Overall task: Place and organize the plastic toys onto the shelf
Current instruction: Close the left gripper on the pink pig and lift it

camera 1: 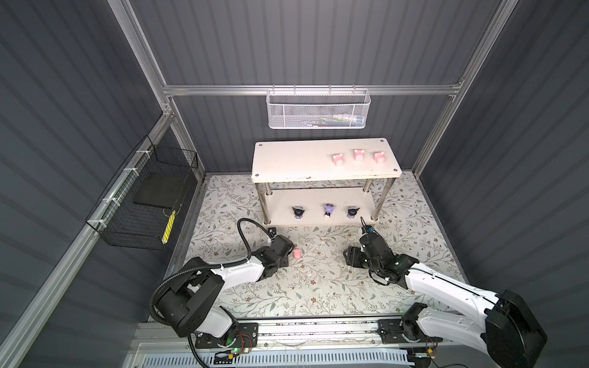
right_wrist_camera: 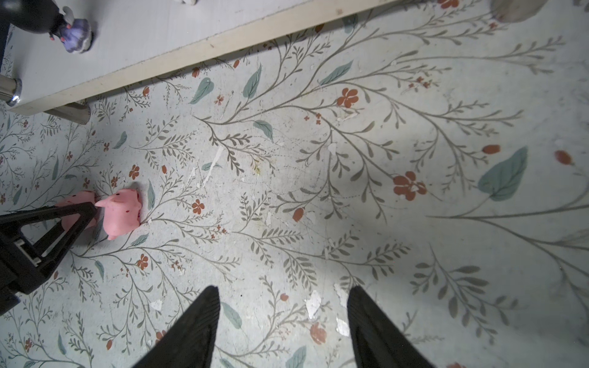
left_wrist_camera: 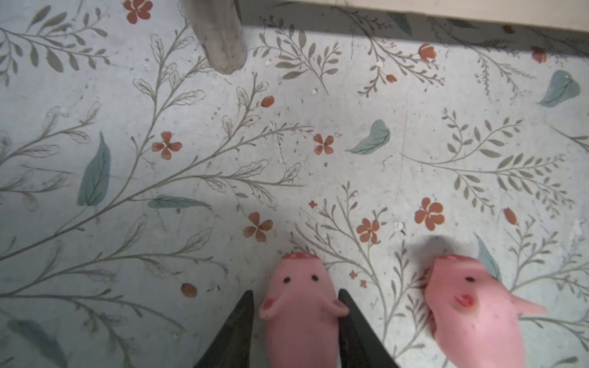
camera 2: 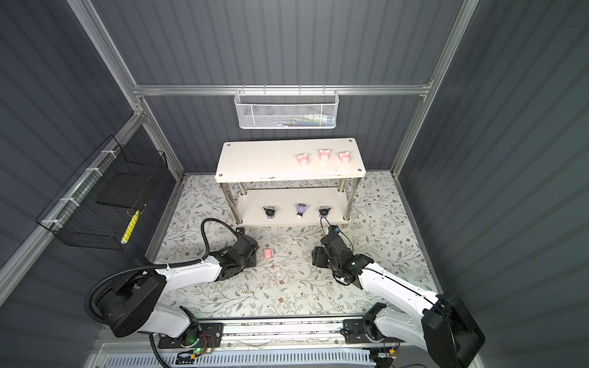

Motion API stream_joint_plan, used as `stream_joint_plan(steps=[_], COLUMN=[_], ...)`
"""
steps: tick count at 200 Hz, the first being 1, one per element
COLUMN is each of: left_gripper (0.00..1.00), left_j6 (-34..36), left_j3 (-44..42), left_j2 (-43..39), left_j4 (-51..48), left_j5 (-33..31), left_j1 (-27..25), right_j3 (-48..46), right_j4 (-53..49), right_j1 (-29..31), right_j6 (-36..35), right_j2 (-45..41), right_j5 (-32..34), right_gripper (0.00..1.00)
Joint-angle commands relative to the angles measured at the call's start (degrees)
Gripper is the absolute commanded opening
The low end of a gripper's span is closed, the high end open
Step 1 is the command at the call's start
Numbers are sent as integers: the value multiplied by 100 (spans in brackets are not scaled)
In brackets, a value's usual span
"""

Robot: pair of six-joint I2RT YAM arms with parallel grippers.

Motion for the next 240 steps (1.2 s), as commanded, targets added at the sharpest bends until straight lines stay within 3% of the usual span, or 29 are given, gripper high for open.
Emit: stream_joint_plan(steps=[1,69,122,150,185,240], left_gripper=[36,31,31,32,32,30], left_j6=[48,-29,-64,11,152,411], left_j3=[166,225,751,1438,2902,4815], left_j2=[135,93,-666,-1078,-1114,-1069], left_j4=[6,-143,-1323,-2178,-3543,-4560], left_j5=[-84,-145,-370,-152,140,524], left_j1=[-36,-69,-86,-89,-174,-420], right_j3=[-56,-38,-67,-66,-50,30], right_j4=[81,173,239,257,271,259], right_j1=[-30,-71,-111,-128,-146,-155], right_j6=[50,9,0,-3,-22,-59], right_j2=[25,292,403,451,535,701], right_j5=[-54,-126,-178,-205,-258,-330], right_gripper=[66,66,66,66,66,66])
